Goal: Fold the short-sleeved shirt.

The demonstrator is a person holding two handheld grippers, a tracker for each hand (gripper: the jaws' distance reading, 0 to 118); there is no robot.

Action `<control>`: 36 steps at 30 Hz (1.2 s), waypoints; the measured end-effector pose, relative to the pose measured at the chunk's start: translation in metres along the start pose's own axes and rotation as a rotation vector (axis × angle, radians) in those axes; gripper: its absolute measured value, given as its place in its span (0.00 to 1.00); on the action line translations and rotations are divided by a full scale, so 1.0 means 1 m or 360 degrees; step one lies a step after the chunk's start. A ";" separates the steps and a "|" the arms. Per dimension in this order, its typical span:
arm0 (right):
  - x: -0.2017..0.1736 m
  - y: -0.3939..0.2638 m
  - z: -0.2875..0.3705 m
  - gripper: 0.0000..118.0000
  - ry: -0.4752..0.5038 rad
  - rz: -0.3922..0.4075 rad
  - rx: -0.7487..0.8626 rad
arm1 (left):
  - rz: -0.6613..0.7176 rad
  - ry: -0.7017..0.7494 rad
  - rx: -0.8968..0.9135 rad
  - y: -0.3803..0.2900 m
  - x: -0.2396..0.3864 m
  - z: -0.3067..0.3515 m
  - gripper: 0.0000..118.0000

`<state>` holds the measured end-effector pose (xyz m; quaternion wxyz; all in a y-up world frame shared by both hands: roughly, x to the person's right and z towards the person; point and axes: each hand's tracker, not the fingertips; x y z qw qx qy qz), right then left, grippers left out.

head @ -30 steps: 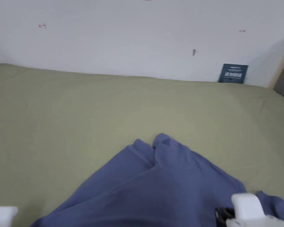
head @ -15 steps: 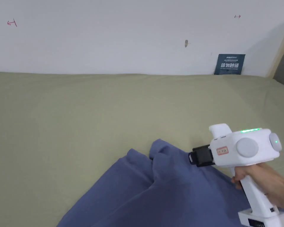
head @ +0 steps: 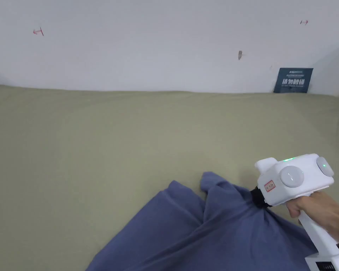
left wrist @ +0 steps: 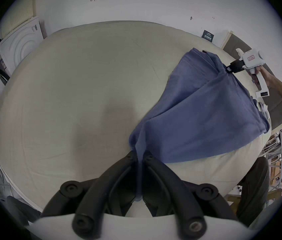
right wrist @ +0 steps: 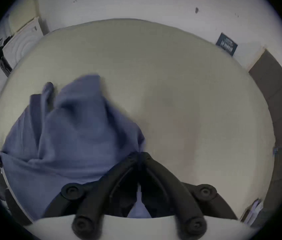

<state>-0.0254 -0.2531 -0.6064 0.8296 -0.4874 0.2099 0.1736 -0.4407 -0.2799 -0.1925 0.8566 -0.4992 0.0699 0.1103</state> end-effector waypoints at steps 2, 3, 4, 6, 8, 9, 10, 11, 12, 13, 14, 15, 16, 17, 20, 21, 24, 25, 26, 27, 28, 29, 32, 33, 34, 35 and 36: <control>0.002 -0.006 0.031 0.03 0.0072 -0.0055 0.0094 | 0.0014 0.0005 0.0007 0.002 0.000 0.003 0.04; -0.001 -0.008 0.051 0.03 0.0018 -0.0012 0.0140 | 0.0023 0.0009 0.0023 0.003 0.000 0.007 0.04; -0.002 -0.009 0.067 0.03 0.0003 0.0022 0.0182 | 0.0034 0.0019 0.0049 0.004 0.000 0.011 0.04; 0.012 -0.014 0.099 0.03 0.0003 0.0044 0.0279 | 0.0063 0.0016 0.0133 0.014 0.001 0.027 0.04; 0.016 -0.018 0.150 0.03 -0.0018 0.0045 0.0398 | 0.0073 0.0016 0.0230 0.028 0.009 0.053 0.04; 0.016 -0.023 0.175 0.03 -0.0038 0.0044 0.0460 | 0.0065 0.0012 0.0284 0.036 0.012 0.064 0.04; 0.019 -0.026 0.198 0.03 -0.0077 0.0033 0.0531 | 0.0059 0.0008 0.0336 0.043 0.015 0.075 0.04; 0.024 -0.028 0.226 0.03 -0.0086 0.0019 0.0593 | 0.0042 0.0009 0.0394 0.053 0.021 0.090 0.04; 0.029 -0.031 0.254 0.03 -0.0087 0.0000 0.0652 | 0.0023 0.0020 0.0448 0.064 0.029 0.108 0.04; 0.031 -0.034 0.270 0.03 -0.0101 -0.0016 0.0709 | -0.0003 0.0011 0.0491 0.075 0.035 0.121 0.04; 0.037 -0.039 0.302 0.03 -0.0140 -0.0014 0.0766 | -0.0025 0.0008 0.0537 0.087 0.041 0.136 0.04; 0.042 -0.043 0.329 0.03 -0.0181 -0.0024 0.0833 | -0.0051 0.0013 0.0584 0.103 0.048 0.153 0.04; 0.046 -0.046 0.350 0.03 -0.0202 -0.0034 0.0881 | -0.0066 0.0019 0.0625 0.115 0.052 0.165 0.04; 0.049 -0.052 0.371 0.03 -0.0224 -0.0061 0.0940 | -0.0067 0.0038 0.0681 0.131 0.058 0.180 0.04; 0.061 -0.064 0.429 0.03 -0.0323 -0.0146 0.1100 | -0.0040 -0.0017 0.0817 0.175 0.072 0.219 0.04; 0.059 -0.069 0.448 0.03 -0.0358 -0.0160 0.1150 | -0.0039 -0.0019 0.0856 0.190 0.077 0.231 0.04; 0.066 -0.077 0.486 0.03 -0.0418 -0.0231 0.1256 | -0.0106 0.0059 0.0974 0.225 0.098 0.268 0.03; 0.063 -0.078 0.496 0.03 -0.0419 -0.0225 0.1258 | -0.0107 0.0064 0.0982 0.234 0.103 0.277 0.03; 0.063 -0.078 0.504 0.03 -0.0422 -0.0244 0.1271 | -0.0109 0.0075 0.0987 0.248 0.109 0.286 0.03; 0.065 -0.079 0.512 0.03 -0.0424 -0.0261 0.1286 | -0.0114 0.0093 0.1003 0.259 0.113 0.293 0.02; 0.065 -0.077 0.515 0.03 -0.0433 -0.0277 0.1298 | -0.0138 0.0127 0.1019 0.271 0.115 0.298 0.02; 0.066 -0.074 0.519 0.03 -0.0439 -0.0296 0.1316 | -0.0149 0.0166 0.1026 0.281 0.118 0.304 0.02; 0.069 -0.062 0.527 0.03 -0.0408 -0.0371 0.1376 | -0.0162 0.0220 0.1059 0.300 0.126 0.319 0.01; 0.072 -0.055 0.527 0.03 -0.0386 -0.0397 0.1379 | -0.0161 0.0256 0.1066 0.298 0.132 0.327 0.01; 0.072 -0.051 0.528 0.03 -0.0378 -0.0406 0.1389 | -0.0165 0.0257 0.1072 0.301 0.133 0.332 0.01; 0.072 -0.045 0.528 0.03 -0.0382 -0.0403 0.1392 | -0.0159 0.0267 0.1087 0.305 0.133 0.336 0.01; 0.072 -0.039 0.528 0.03 -0.0389 -0.0396 0.1400 | -0.0129 0.0265 0.1098 0.307 0.133 0.341 0.01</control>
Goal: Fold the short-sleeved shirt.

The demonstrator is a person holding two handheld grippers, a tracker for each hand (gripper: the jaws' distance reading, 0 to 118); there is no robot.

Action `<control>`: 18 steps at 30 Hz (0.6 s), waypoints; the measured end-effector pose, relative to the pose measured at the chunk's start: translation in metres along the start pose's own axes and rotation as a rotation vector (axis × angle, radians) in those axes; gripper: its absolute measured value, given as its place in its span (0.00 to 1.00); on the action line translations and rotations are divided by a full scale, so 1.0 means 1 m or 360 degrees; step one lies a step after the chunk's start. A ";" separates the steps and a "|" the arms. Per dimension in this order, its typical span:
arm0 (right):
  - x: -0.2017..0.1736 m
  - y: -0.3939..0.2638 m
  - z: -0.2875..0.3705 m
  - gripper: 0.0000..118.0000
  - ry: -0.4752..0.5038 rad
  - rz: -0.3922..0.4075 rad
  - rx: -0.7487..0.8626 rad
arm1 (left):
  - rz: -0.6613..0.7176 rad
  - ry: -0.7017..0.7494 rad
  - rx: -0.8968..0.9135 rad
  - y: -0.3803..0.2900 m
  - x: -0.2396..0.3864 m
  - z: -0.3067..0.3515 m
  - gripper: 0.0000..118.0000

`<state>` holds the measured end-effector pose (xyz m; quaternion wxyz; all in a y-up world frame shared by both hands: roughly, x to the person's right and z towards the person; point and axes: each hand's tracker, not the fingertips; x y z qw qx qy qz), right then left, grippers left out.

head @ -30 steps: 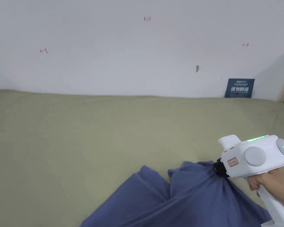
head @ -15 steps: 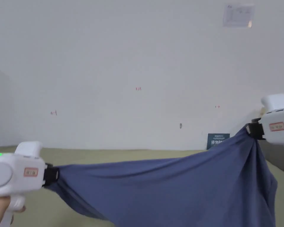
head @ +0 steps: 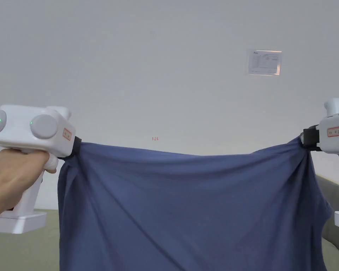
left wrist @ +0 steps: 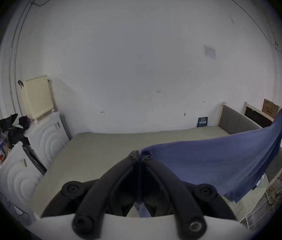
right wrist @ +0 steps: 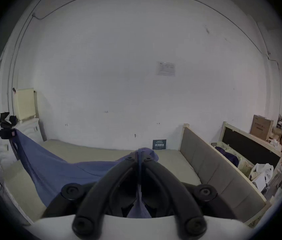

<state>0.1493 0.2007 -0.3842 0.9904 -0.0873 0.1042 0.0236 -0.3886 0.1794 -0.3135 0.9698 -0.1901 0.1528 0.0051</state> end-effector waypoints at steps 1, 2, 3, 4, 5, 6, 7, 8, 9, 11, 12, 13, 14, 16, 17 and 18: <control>0.001 0.004 -0.008 0.03 -0.0005 0.0012 -0.0002 | 0.0038 -0.0012 0.0007 0.005 -0.003 0.000 0.01; -0.001 0.009 -0.012 0.03 -0.0013 0.0022 0.0001 | 0.0046 -0.0018 0.0007 0.010 -0.004 0.000 0.01; -0.002 0.014 -0.017 0.03 -0.0010 0.0029 0.0010 | 0.0047 -0.0005 0.0016 0.016 -0.004 -0.001 0.01; -0.003 0.019 -0.021 0.03 -0.0001 0.0031 0.0018 | 0.0040 0.0014 0.0018 0.019 -0.005 -0.005 0.01; -0.002 0.024 -0.027 0.03 0.0003 0.0029 0.0025 | 0.0043 0.0023 0.0027 0.025 -0.005 -0.008 0.01; -0.003 0.030 -0.034 0.03 -0.0002 0.0028 0.0034 | 0.0041 0.0031 0.0026 0.031 -0.005 -0.011 0.01; -0.004 0.036 -0.040 0.03 0.0000 0.0026 0.0043 | 0.0043 0.0045 0.0039 0.037 -0.004 -0.014 0.01; -0.006 0.041 -0.046 0.03 -0.0003 0.0028 0.0047 | 0.0037 0.0059 0.0042 0.042 -0.003 -0.020 0.01; -0.004 0.047 -0.055 0.03 -0.0016 0.0040 0.0062 | 0.0037 0.0077 0.0053 0.049 -0.002 -0.025 0.01; -0.006 0.060 -0.072 0.03 -0.0040 0.0059 0.0079 | 0.0038 0.0097 0.0073 0.063 0.001 -0.033 0.01; -0.006 0.066 -0.079 0.03 -0.0042 0.0061 0.0087 | 0.0035 0.0106 0.0079 0.070 0.003 -0.041 0.01; -0.005 0.072 -0.088 0.03 -0.0042 0.0068 0.0090 | 0.0017 0.0126 0.0082 0.077 0.005 -0.046 0.01; -0.005 0.078 -0.096 0.03 -0.0053 0.0079 0.0093 | 0.0001 0.0140 0.0099 0.083 0.007 -0.051 0.01; -0.004 0.088 -0.111 0.03 -0.0067 0.0082 0.0115 | 0.0007 0.0162 0.0121 0.094 0.011 -0.062 0.01; -0.004 0.092 -0.118 0.03 -0.0076 0.0079 0.0123 | 0.0023 0.0161 0.0130 0.100 0.013 -0.068 0.01; -0.002 0.096 -0.127 0.03 -0.0080 0.0073 0.0134 | 0.0040 0.0154 0.0141 0.104 0.013 -0.076 0.01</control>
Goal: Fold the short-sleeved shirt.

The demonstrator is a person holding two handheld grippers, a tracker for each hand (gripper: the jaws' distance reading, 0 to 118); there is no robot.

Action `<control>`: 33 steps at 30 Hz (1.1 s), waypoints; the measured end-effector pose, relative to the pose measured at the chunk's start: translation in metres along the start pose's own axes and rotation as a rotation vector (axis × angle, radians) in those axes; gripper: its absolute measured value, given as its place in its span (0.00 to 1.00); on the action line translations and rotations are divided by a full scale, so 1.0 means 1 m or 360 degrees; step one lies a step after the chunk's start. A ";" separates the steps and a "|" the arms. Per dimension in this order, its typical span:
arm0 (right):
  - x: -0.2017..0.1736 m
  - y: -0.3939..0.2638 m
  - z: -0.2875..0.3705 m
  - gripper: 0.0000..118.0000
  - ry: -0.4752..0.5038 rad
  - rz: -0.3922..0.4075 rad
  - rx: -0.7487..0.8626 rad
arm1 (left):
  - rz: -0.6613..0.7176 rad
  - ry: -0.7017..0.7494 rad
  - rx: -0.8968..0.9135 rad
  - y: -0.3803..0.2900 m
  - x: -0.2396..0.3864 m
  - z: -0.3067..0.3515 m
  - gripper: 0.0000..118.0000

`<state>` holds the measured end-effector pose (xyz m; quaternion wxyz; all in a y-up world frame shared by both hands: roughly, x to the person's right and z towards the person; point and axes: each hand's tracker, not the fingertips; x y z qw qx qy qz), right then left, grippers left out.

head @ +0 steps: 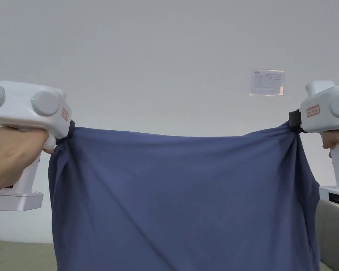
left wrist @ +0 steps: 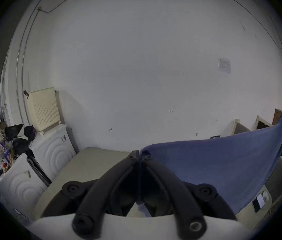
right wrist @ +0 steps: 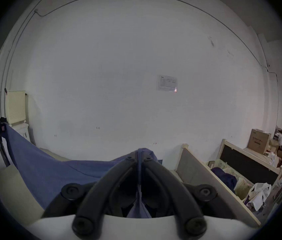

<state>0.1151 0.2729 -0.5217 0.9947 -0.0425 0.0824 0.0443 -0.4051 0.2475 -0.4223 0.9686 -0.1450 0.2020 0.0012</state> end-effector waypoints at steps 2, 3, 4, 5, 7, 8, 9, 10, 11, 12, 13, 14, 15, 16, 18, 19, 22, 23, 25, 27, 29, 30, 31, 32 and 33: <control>0.000 0.004 -0.016 0.03 -0.0010 0.0013 0.0012 | 0.0021 0.0003 0.0018 0.006 0.005 -0.015 0.01; 0.000 0.005 -0.025 0.03 -0.0017 0.0019 0.0016 | 0.0023 0.0018 0.0022 0.009 0.008 -0.024 0.01; 0.000 0.006 -0.032 0.03 -0.0021 0.0019 0.0017 | 0.0026 0.0019 0.0028 0.011 0.010 -0.030 0.01; 0.000 0.006 -0.041 0.03 -0.0026 0.0018 0.0014 | 0.0029 0.0026 0.0026 0.013 0.013 -0.039 0.01; -0.001 0.004 -0.058 0.03 -0.0040 0.0012 0.0010 | 0.0070 0.0024 0.0030 0.014 0.017 -0.055 0.01; -0.001 0.003 -0.066 0.03 -0.0041 0.0006 0.0012 | 0.0087 0.0022 0.0029 0.013 0.019 -0.062 0.01; -0.002 0.001 -0.073 0.03 -0.0052 0.0004 0.0007 | 0.0098 0.0018 0.0036 0.012 0.021 -0.069 0.01; -0.003 -0.002 -0.082 0.03 -0.0054 -0.0002 0.0008 | 0.0103 0.0017 0.0034 0.009 0.024 -0.078 0.01; -0.004 -0.005 -0.090 0.03 -0.0059 -0.0002 0.0002 | 0.0098 0.0033 0.0022 0.006 0.028 -0.088 0.01; -0.005 -0.010 -0.097 0.03 -0.0062 -0.0001 0.0002 | 0.0092 0.0050 0.0015 0.002 0.030 -0.096 0.01; -0.008 -0.015 -0.106 0.03 -0.0078 0.0013 -0.0004 | 0.0085 0.0062 0.0018 -0.004 0.033 -0.105 0.01; -0.010 -0.022 -0.114 0.03 -0.0084 0.0029 -0.0016 | 0.0083 0.0071 0.0021 -0.011 0.035 -0.111 0.01; -0.012 -0.027 -0.122 0.03 -0.0083 0.0053 -0.0040 | 0.0080 0.0087 0.0004 -0.018 0.037 -0.118 0.01; -0.015 -0.035 -0.129 0.03 -0.0076 0.0056 -0.0045 | 0.0089 0.0090 -0.0011 -0.027 0.038 -0.129 0.01; -0.020 -0.051 -0.143 0.03 -0.0084 0.0089 -0.0090 | 0.0078 0.0107 -0.0059 -0.042 0.040 -0.143 0.01; -0.024 -0.063 -0.149 0.03 -0.0064 0.0090 -0.0103 | 0.0073 0.0111 -0.0077 -0.057 0.041 -0.156 0.01; -0.032 -0.101 -0.160 0.03 -0.0051 0.0125 -0.0178 | 0.0048 0.0118 -0.0142 -0.094 0.041 -0.178 0.01; -0.035 -0.116 -0.163 0.03 -0.0053 0.0129 -0.0204 | 0.0035 0.0094 -0.0192 -0.108 0.040 -0.185 0.01; -0.036 -0.149 -0.172 0.03 -0.0025 0.0177 -0.0315 | 0.0000 0.0100 -0.0262 -0.138 0.037 -0.194 0.01; -0.038 -0.184 -0.166 0.03 -0.0019 0.0139 -0.0401 | -0.0005 0.0072 -0.0305 -0.172 0.033 -0.195 0.01; -0.038 -0.226 -0.152 0.03 0.0011 0.0089 -0.0475 | -0.0017 0.0038 -0.0400 -0.211 0.027 -0.190 0.01; -0.038 -0.242 -0.143 0.03 0.0029 0.0062 -0.0515 | -0.0015 0.0026 -0.0446 -0.226 0.024 -0.189 0.01; -0.038 -0.262 -0.128 0.03 0.0047 0.0062 -0.0570 | -0.0023 -0.0010 -0.0494 -0.247 0.020 -0.183 0.01; -0.038 -0.280 -0.112 0.03 0.0061 0.0052 -0.0578 | -0.0035 -0.0019 -0.0515 -0.266 0.016 -0.174 0.01; -0.038 -0.296 -0.096 0.03 0.0081 0.0065 -0.0616 | -0.0044 -0.0035 -0.0538 -0.282 0.011 -0.163 0.01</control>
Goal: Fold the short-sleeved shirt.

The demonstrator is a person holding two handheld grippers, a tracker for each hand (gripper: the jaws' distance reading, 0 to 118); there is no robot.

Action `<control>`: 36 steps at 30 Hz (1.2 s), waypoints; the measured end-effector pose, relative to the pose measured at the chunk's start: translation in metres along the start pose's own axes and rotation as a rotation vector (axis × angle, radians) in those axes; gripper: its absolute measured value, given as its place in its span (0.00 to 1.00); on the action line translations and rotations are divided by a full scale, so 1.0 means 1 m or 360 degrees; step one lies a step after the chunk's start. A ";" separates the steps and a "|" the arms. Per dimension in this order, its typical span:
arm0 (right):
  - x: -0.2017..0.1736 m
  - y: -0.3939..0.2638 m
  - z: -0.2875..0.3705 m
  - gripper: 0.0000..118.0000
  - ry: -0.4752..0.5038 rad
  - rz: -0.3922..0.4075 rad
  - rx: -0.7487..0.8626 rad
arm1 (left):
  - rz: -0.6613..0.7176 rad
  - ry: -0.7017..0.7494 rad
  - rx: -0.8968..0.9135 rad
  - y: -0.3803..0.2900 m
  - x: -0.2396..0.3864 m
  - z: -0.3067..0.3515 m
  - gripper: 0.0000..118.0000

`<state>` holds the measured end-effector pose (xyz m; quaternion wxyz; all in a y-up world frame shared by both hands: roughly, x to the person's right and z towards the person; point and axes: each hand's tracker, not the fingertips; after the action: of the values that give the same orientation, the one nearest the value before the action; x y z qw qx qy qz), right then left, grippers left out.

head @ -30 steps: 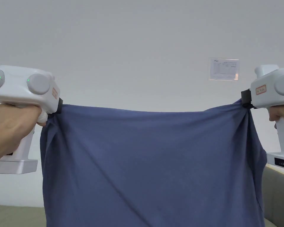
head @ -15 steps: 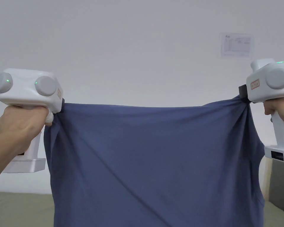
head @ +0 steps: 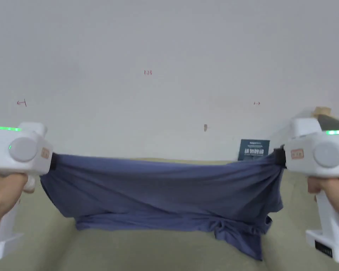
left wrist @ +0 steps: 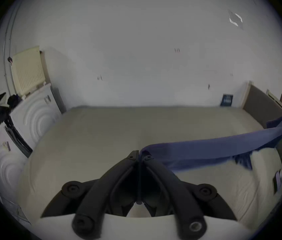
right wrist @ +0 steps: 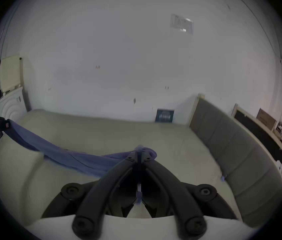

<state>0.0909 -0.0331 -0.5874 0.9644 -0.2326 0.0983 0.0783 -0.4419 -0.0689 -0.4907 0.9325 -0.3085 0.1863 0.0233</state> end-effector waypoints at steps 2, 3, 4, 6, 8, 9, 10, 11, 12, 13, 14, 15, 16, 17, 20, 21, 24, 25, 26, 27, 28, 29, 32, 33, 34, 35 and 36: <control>0.000 -0.040 0.019 0.03 0.0024 0.0022 -0.0014 | -0.0058 -0.0011 -0.0034 -0.033 -0.006 0.013 0.01; 0.000 -0.060 0.030 0.03 0.0048 0.0039 -0.0082 | -0.0074 -0.0009 -0.0039 -0.053 -0.011 0.020 0.01; 0.001 -0.082 0.044 0.03 0.0062 0.0000 -0.0066 | -0.0117 -0.0001 -0.0095 -0.070 -0.014 0.028 0.01; -0.002 -0.122 0.087 0.03 0.0120 -0.0079 -0.0104 | -0.0099 -0.0036 -0.0112 -0.108 -0.019 0.057 0.01; -0.003 -0.165 0.119 0.03 0.0122 -0.0103 -0.0157 | -0.0112 -0.0069 -0.0157 -0.149 -0.027 0.082 0.01; -0.004 -0.183 0.130 0.03 0.0121 -0.0097 -0.0160 | -0.0111 -0.0069 -0.0169 -0.167 -0.033 0.083 0.01; -0.015 -0.204 0.161 0.03 0.0105 -0.0026 -0.0231 | -0.0113 -0.0088 -0.0191 -0.189 -0.037 0.092 0.01; -0.017 -0.223 0.176 0.03 0.0109 -0.0025 -0.0251 | -0.0132 -0.0096 -0.0231 -0.206 -0.039 0.099 0.01; -0.018 -0.237 0.186 0.03 0.0117 -0.0039 -0.0274 | -0.0134 -0.0092 -0.0242 -0.222 -0.041 0.106 0.01; -0.019 -0.255 0.199 0.03 0.0125 -0.0058 -0.0314 | -0.0125 -0.0103 -0.0247 -0.244 -0.042 0.119 0.01; -0.016 -0.268 0.201 0.03 0.0135 -0.0066 -0.0334 | -0.0125 -0.0110 -0.0267 -0.261 -0.044 0.127 0.01; -0.017 -0.279 0.209 0.03 0.0146 -0.0038 -0.0357 | -0.0130 -0.0111 -0.0271 -0.274 -0.045 0.134 0.01; -0.021 -0.293 0.219 0.03 0.0142 0.0018 -0.0370 | -0.0133 -0.0128 -0.0269 -0.287 -0.048 0.142 0.01; -0.023 -0.305 0.228 0.03 0.0151 0.0061 -0.0365 | -0.0112 -0.0141 -0.0257 -0.302 -0.048 0.150 0.01; -0.012 -0.330 0.229 0.03 0.0144 0.0008 -0.0408 | -0.0071 -0.0153 -0.0284 -0.330 -0.051 0.161 0.01; -0.011 -0.333 0.231 0.03 0.0143 -0.0018 -0.0427 | -0.0074 -0.0151 -0.0292 -0.338 -0.051 0.165 0.01; -0.003 -0.345 0.227 0.03 0.0148 -0.0045 -0.0440 | -0.0050 -0.0160 -0.0329 -0.353 -0.054 0.168 0.01; -0.001 -0.347 0.226 0.03 0.0151 -0.0051 -0.0450 | -0.0041 -0.0172 -0.0351 -0.358 -0.056 0.169 0.01; 0.005 -0.352 0.220 0.03 0.0155 -0.0065 -0.0466 | -0.0037 -0.0177 -0.0350 -0.362 -0.057 0.170 0.01; 0.007 -0.354 0.217 0.03 0.0153 -0.0077 -0.0477 | -0.0035 -0.0177 -0.0355 -0.364 -0.056 0.170 0.01; 0.008 -0.355 0.214 0.03 0.0152 -0.0086 -0.0498 | -0.0027 -0.0182 -0.0358 -0.367 -0.057 0.170 0.01; 0.009 -0.358 0.211 0.03 0.0149 -0.0082 -0.0506 | -0.0013 -0.0189 -0.0366 -0.369 -0.058 0.170 0.01; 0.003 -0.365 0.207 0.05 0.0153 -0.0047 -0.0555 | -0.0019 -0.0196 -0.0398 -0.373 -0.054 0.166 0.01; 0.003 -0.367 0.205 0.09 0.0155 -0.0044 -0.0568 | -0.0023 -0.0197 -0.0398 -0.372 -0.055 0.166 0.01; 0.001 -0.369 0.204 0.32 0.0165 -0.0053 -0.0601 | -0.0027 -0.0201 -0.0406 -0.370 -0.055 0.166 0.02; 0.000 -0.371 0.202 0.48 0.0149 -0.0055 -0.0631 | -0.0030 -0.0216 -0.0413 -0.368 -0.055 0.165 0.06; 0.000 -0.371 0.201 0.55 0.0121 -0.0060 -0.0647 | -0.0029 -0.0229 -0.0420 -0.367 -0.055 0.164 0.11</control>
<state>0.1942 -0.2660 -0.2512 0.8945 -0.4270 0.1123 0.0696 -0.3806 -0.2658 -0.1408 0.8949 -0.4277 0.1114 0.0613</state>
